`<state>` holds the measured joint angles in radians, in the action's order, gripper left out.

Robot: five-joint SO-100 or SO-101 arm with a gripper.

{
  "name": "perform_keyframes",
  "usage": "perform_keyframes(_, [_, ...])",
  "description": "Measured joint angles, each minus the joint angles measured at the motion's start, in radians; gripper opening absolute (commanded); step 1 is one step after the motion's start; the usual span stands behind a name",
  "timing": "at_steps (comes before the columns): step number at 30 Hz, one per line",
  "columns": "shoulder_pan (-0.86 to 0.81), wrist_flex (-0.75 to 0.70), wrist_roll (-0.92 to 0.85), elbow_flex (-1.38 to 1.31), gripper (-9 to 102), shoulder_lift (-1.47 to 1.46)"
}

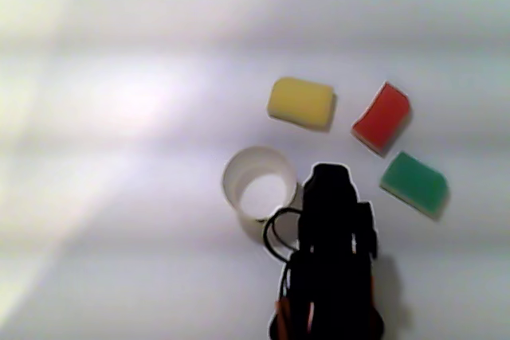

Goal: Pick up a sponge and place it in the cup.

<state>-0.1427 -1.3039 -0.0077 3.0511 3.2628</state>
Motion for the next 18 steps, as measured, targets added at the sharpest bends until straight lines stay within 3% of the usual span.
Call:
perform_keyframes(8, [-0.012,-0.129,0.074,-0.181,0,-0.040])
perform_keyframes(18, [-0.052,-0.164,0.031,-0.431,0,-0.334])
